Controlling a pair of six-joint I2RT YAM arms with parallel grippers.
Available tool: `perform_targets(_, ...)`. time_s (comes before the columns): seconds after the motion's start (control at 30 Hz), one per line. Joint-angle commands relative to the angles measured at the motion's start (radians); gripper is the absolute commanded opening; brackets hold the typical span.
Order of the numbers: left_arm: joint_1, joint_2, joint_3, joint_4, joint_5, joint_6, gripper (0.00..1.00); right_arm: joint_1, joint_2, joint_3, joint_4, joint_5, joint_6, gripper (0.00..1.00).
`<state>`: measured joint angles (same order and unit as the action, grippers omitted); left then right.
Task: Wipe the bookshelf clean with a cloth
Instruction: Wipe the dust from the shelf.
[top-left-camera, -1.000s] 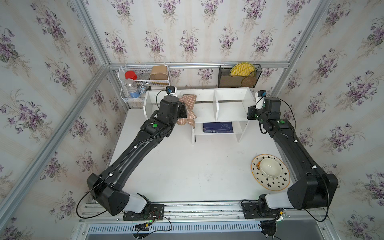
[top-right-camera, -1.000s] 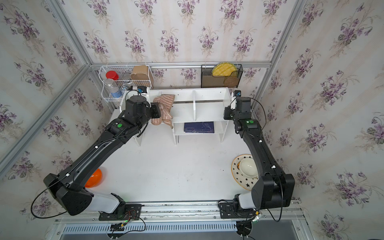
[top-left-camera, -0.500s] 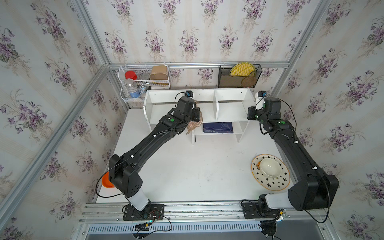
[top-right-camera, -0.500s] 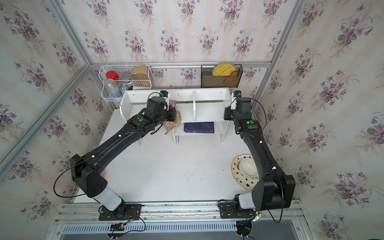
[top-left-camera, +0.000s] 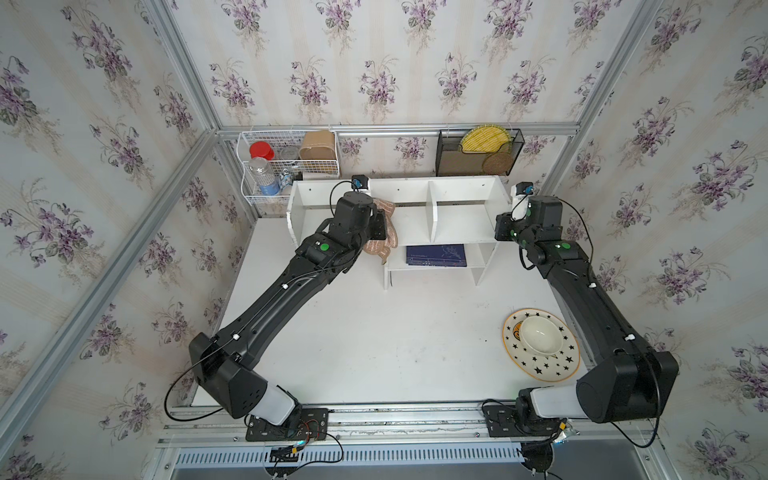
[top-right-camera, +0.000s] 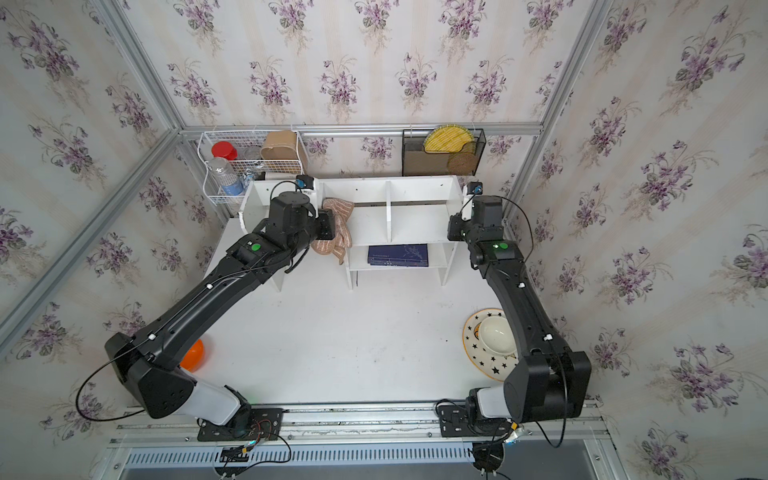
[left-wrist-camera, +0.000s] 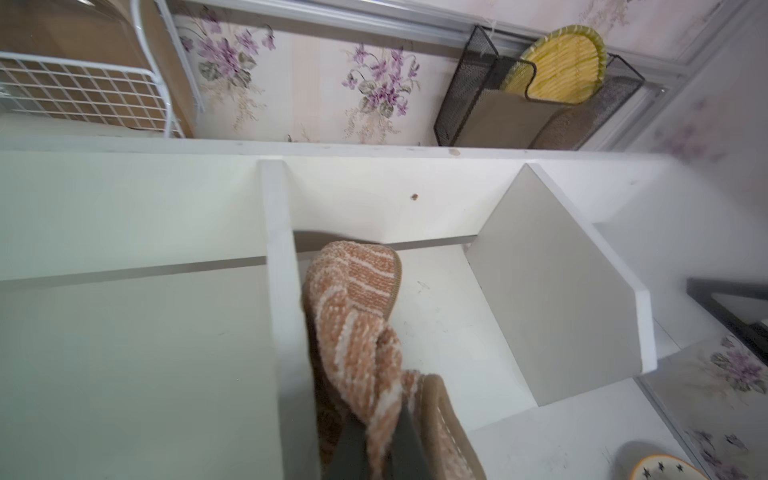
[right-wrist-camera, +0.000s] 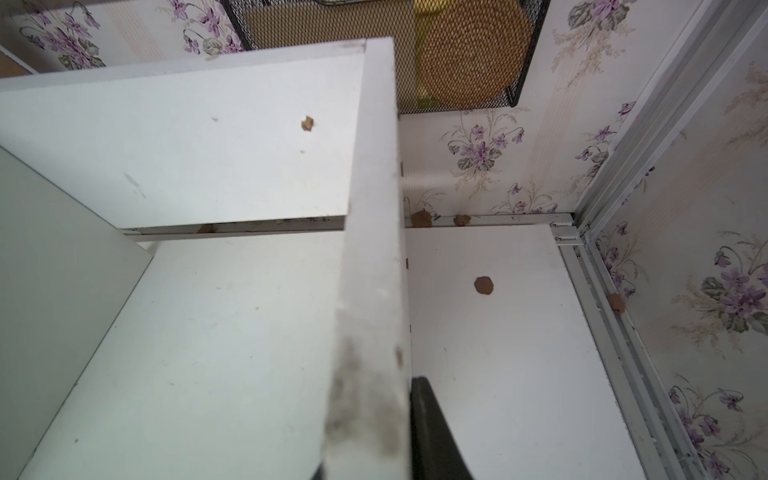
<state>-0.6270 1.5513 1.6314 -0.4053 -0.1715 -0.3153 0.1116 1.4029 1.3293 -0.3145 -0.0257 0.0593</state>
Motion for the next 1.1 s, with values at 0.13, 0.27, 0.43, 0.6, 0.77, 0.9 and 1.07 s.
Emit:
perform_targets(0.13, -0.056, 0.152, 0.142, -0.014, 0.213, 0.046, 0.0, 0.006, -0.015, -0.002, -0.087, -0.164, 0.194, 0.0)
perform_targets(0.27, -0.059, 0.192, 0.182, -0.013, 0.169, 0.037, 0.0, 0.006, -0.014, 0.004, -0.096, -0.162, 0.194, 0.0)
perform_targets(0.43, -0.057, 0.158, 0.177, -0.068, 0.066, 0.031, 0.0, 0.006, -0.016, 0.005, -0.097, -0.158, 0.189, 0.0)
perform_targets(0.6, -0.057, 0.022, 0.071, -0.084, 0.032, 0.053, 0.0, 0.006, -0.004, 0.007, -0.092, -0.164, 0.192, 0.0)
perform_targets(0.77, -0.058, -0.046, 0.027, -0.131, -0.004, 0.09, 0.0, 0.007, 0.006, 0.008, -0.085, -0.169, 0.195, 0.0)
perform_targets(0.9, -0.057, -0.004, 0.064, -0.115, -0.026, 0.108, 0.0, 0.006, 0.01, 0.014, -0.09, -0.17, 0.195, 0.0)
perform_targets(1.07, -0.057, 0.108, 0.169, -0.082, 0.092, 0.09, 0.0, 0.006, 0.005, 0.013, -0.094, -0.161, 0.192, 0.0)
